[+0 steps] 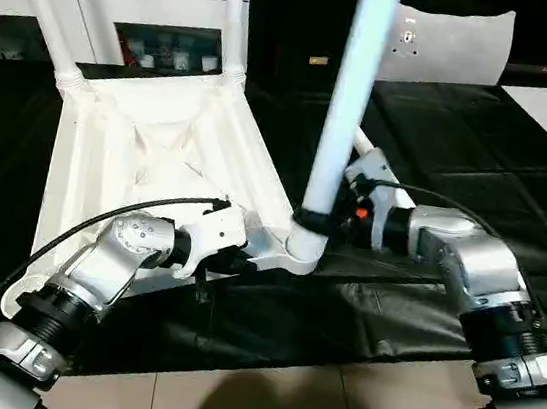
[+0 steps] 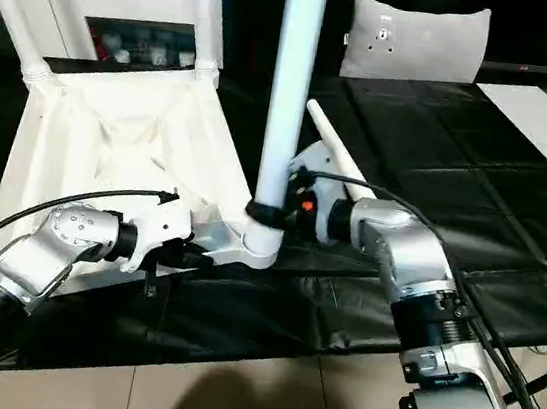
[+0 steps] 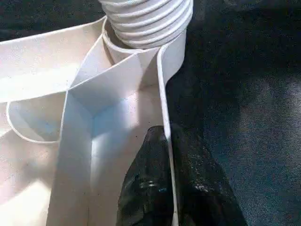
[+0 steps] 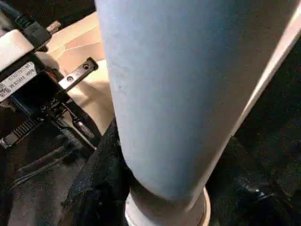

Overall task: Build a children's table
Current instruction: Insert table leg to table base

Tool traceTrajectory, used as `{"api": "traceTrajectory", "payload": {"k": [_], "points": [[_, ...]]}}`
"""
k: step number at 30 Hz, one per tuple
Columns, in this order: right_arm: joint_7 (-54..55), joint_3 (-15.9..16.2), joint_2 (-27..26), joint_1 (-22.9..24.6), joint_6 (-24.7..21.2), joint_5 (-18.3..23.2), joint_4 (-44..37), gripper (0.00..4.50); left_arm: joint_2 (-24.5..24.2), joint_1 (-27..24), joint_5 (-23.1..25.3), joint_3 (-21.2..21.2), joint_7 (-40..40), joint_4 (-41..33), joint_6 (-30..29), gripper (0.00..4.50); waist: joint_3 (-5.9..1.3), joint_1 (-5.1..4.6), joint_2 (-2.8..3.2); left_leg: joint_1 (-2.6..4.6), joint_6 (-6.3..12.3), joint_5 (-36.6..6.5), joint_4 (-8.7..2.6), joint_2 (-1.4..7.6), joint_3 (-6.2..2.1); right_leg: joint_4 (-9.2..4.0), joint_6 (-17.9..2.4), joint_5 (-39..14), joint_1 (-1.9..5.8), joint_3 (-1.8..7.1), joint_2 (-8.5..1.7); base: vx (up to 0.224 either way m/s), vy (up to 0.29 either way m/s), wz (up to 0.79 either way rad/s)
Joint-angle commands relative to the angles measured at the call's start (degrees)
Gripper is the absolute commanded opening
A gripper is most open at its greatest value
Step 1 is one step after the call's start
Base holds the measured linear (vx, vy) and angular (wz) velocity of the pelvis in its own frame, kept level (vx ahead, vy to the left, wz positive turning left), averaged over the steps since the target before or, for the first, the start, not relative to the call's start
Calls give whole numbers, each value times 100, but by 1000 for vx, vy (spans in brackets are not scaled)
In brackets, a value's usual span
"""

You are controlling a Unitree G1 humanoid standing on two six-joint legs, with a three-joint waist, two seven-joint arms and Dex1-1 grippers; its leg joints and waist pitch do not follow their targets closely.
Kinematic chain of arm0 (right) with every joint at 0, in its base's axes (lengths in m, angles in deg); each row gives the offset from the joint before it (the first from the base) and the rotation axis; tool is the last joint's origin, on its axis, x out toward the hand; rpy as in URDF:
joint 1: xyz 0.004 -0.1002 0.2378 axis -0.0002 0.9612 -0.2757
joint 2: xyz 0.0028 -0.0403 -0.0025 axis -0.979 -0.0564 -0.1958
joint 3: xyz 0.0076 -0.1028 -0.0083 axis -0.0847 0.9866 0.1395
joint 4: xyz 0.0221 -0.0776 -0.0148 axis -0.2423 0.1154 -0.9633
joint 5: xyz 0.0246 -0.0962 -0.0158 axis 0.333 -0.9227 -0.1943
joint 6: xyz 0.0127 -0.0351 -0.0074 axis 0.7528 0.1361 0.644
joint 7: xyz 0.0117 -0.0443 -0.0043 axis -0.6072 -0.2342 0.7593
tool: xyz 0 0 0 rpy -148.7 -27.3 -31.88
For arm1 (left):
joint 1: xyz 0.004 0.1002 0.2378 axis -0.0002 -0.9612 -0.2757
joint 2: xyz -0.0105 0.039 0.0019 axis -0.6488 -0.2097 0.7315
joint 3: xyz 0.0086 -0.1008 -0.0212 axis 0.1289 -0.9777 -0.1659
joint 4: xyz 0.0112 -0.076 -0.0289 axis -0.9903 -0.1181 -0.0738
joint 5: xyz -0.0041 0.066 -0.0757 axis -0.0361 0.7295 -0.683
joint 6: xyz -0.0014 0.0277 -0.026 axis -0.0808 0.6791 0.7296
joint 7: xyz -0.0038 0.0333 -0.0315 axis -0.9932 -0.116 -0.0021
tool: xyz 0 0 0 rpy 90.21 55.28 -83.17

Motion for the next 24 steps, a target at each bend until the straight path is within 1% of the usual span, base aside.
{"api": "traceTrajectory", "payload": {"k": [1,3,6,9,10,11,12,15,16,19,21,22,23,24], "points": [[-114,154,83,4,-121,-92,145,187,10,-65,111,353,-326,-173,80,0,-389,-13,-43,-104,480,64,-396,164,99,-333,-933,-1262,482,378,-337,0,0,0],[-261,230,133,8,-148,-173,145,187,24,-76,141,428,-378,-217,112,0,-395,-4,-45,-107,507,119,-389,164,97,-317,-958,-1160,486,378,-334,0,0,0],[-300,261,158,9,-145,-213,182,187,39,-77,141,463,-437,-249,138,0,-400,16,-50,-107,523,180,-386,162,98,-318,-923,-1171,485,375,-335,0,0,0],[-292,289,162,2,-96,-266,264,187,26,-102,107,510,-569,-361,170,0,-398,28,-49,-104,505,153,-388,164,100,-332,-892,-1264,480,372,-336,0,0,0],[-293,291,157,-3,-83,-272,297,187,20,-115,91,519,-613,-407,163,0,-396,40,-36,-99,487,108,-391,170,101,-340,-888,-1314,475,374,-343,0,0,0],[-300,292,151,-6,-76,-274,319,187,16,-125,83,522,-632,-432,156,0,-392,46,-41,-97,481,82,-394,172,102,-345,-886,-1343,471,371,-339,0,0,0],[-286,264,120,-10,-71,-258,386,186,13,-131,77,531,-654,-452,160,0,-385,54,-27,-103,462,25,-398,164,104,-357,-858,-1409,475,366,-334,0,0,0],[-259,158,32,5,-42,-199,580,186,7,-142,65,541,-682,-474,169,0,-367,49,-28,-91,374,-200,-418,161,106,-401,-769,-1682,471,360,-332,0,0,0],[-264,104,1,28,-18,-163,657,186,17,-138,74,537,-660,-461,170,0,-368,38,-29,-77,327,-287,-427,164,101,-399,-773,-1713,475,361,-332,0,0,0],[-267,-67,-61,181,43,-48,771,186,101,-98,173,444,-400,-334,92,0,-375,36,-26,-74,321,-270,-427,169,98,-394,-807,-1604,480,367,-336,0,0,0],[-241,-155,-71,296,51,10,774,186,160,-72,200,371,-256,-237,23,0,-364,41,-28,-64,325,-314,-433,168,106,-413,-806,-1651,482,365,-332,0,0,0],[-220,-188,-69,364,47,31,761,186,178,-70,198,335,-203,-210,-33,0,-343,60,0,-36,305,-476,-444,165,110,-450,-754,-1872,472,359,-341,0,0,0],[-203,-226,-66,442,41,59,743,186,201,-64,193,295,-137,-175,-79,0,-338,59,-20,-25,278,-597,-451,157,115,-481,-679,-2067,477,349,-336,0,0,0],[-188,-267,-66,523,55,87,726,186,226,-59,176,250,-73,-145,-105,0,-332,61,-7,-17,262,-649,-455,154,112,-491,-645,-2161,474,343,-335,0,0,0]]}}
